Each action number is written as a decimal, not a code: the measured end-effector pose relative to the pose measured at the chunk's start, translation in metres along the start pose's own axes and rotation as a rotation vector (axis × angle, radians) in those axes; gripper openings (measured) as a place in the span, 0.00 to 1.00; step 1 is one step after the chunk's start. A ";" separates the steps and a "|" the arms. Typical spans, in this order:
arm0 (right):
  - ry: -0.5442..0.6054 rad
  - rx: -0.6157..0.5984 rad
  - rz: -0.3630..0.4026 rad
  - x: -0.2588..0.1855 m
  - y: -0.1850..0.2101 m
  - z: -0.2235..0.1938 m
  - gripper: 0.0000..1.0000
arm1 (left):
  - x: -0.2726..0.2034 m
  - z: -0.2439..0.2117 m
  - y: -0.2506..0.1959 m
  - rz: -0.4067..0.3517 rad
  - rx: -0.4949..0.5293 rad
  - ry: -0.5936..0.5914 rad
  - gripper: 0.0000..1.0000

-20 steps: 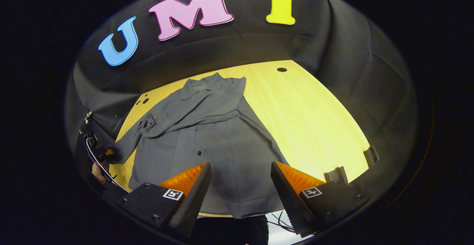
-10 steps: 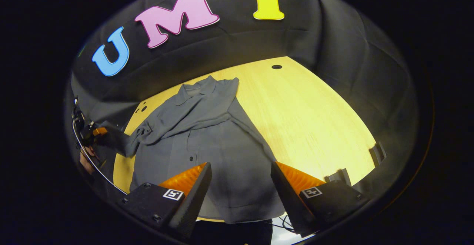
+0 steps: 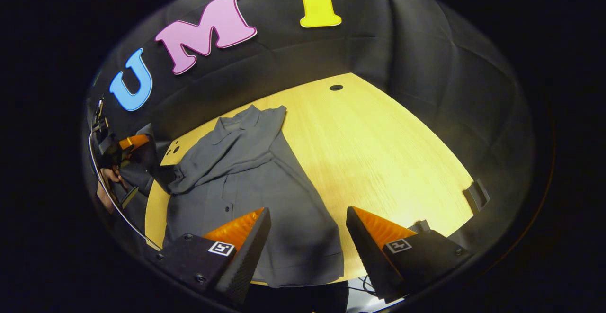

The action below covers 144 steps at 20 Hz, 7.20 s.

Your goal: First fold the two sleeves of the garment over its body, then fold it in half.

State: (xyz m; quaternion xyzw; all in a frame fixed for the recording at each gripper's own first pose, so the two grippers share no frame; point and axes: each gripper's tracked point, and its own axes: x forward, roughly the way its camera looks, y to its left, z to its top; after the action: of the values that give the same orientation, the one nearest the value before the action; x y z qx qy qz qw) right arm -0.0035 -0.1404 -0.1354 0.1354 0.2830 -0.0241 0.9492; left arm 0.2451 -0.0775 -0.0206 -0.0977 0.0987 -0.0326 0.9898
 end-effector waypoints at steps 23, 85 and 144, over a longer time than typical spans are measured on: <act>0.092 -0.034 0.004 0.055 -0.057 0.024 0.99 | 0.079 -0.162 -0.207 -0.292 0.103 0.359 0.68; 0.123 -0.339 0.020 0.042 0.062 -0.051 0.05 | -0.199 -0.216 0.095 0.010 0.140 0.406 0.06; -0.211 -0.245 0.044 0.306 0.144 0.257 0.19 | 0.153 0.002 0.068 0.088 0.201 0.093 0.19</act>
State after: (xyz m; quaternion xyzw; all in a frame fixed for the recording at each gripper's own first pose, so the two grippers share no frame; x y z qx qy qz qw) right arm 0.4077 -0.0616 -0.0601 0.0217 0.1796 0.0175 0.9833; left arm 0.3981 -0.0237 -0.0608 0.0083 0.1450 -0.0033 0.9894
